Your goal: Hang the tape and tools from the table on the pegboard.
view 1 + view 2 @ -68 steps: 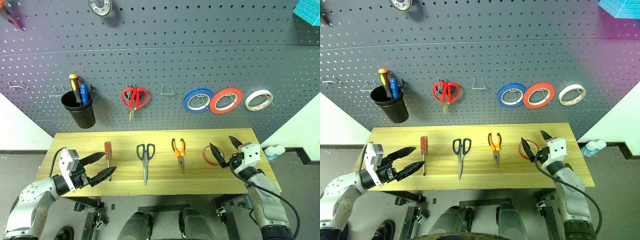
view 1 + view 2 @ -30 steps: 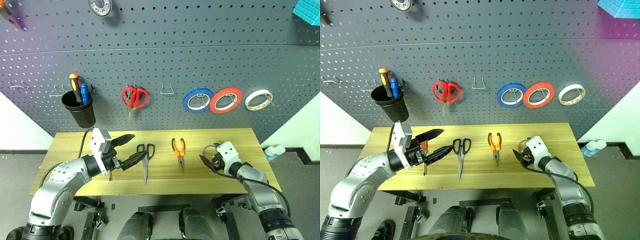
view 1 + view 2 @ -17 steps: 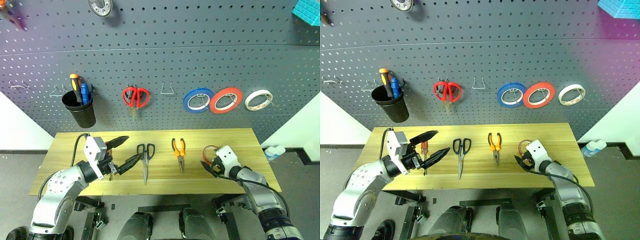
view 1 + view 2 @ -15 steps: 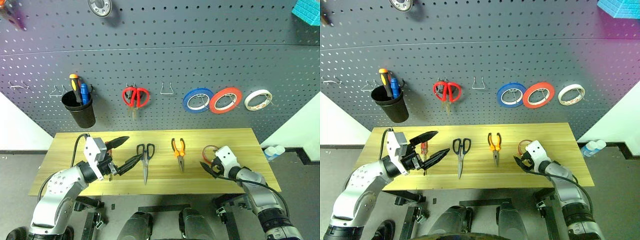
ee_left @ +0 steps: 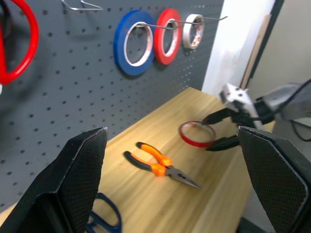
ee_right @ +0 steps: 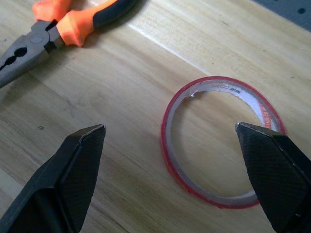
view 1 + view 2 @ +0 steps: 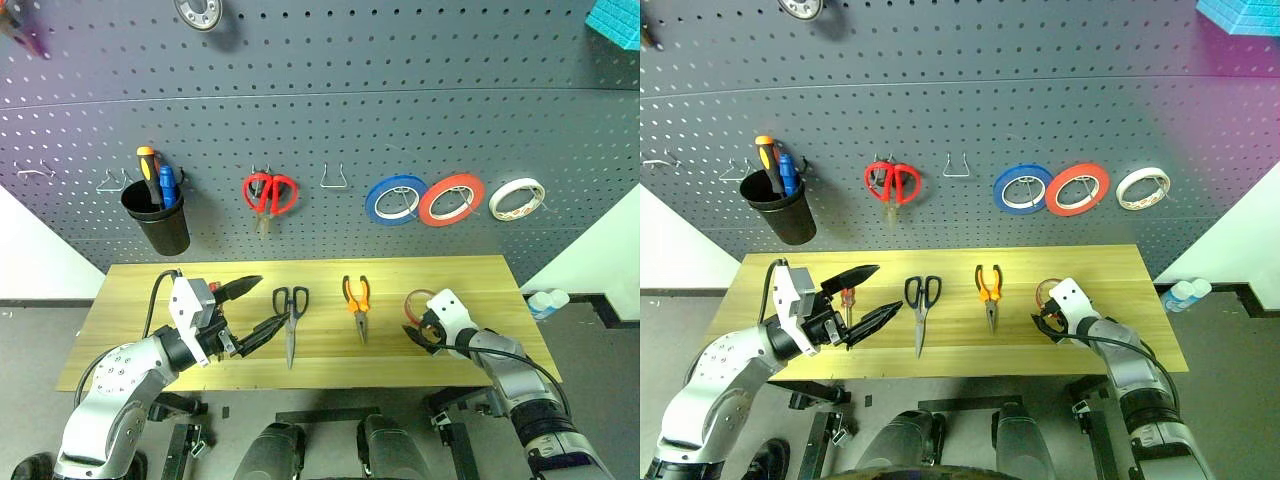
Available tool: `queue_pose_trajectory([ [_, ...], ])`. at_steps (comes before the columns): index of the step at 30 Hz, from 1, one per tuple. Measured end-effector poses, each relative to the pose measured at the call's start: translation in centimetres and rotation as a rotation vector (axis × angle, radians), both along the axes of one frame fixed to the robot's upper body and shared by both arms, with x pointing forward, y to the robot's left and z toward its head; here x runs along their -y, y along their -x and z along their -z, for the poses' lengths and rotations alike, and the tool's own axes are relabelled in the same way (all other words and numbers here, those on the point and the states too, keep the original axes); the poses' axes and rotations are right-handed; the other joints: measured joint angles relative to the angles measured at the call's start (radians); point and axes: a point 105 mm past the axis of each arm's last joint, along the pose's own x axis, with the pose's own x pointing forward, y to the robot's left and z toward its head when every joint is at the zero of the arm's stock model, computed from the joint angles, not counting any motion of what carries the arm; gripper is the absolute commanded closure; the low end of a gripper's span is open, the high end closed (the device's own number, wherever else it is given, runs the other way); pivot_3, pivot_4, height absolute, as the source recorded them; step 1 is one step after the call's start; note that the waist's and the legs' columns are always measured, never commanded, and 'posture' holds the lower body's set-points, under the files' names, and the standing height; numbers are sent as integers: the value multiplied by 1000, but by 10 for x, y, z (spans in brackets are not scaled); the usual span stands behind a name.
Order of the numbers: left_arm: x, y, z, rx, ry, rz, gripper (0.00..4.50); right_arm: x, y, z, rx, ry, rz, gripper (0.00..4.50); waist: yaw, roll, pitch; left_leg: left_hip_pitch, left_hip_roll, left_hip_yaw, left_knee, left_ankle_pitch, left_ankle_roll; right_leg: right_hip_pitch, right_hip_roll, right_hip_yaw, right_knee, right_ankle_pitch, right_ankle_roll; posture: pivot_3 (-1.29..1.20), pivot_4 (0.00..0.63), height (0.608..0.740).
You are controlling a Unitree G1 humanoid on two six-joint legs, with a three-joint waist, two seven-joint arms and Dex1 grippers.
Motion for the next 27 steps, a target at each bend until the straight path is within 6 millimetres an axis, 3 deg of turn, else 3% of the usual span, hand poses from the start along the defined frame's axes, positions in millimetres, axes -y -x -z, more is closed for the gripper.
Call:
queue_pose_trajectory([
  [7, 6, 18, -8, -33, 21, 28, 56, 0, 2, 7, -51, 18, -10, 0, 0, -1, 3, 0, 0, 0, 0, 0, 0, 0, 0, 0, 0, 0, 0, -2, 165, 740],
  [13, -3, 14, -9, -54, 36, 18, 56, -1, 3, 10, -69, 30, -14, 0, 0, -1, 5, 0, 0, 0, 0, 0, 0, 0, 0, 0, 0, 0, -1, -1, 167, 740],
  [16, -5, 14, -4, -71, 40, 23, 0, -1, 3, 10, -68, 31, -14, 638, 1, -1, 5, 0, 0, 0, 0, 0, 0, 0, 0, 0, -1, 0, 0, -3, 168, 740],
  [27, -9, 16, 2, -76, 45, 34, 0, 2, 5, 12, -78, 61, -28, 4354, 1, -1, 6, 0, 0, 0, 0, 0, 0, 0, 0, 0, -1, 0, -1, -2, 166, 740],
])
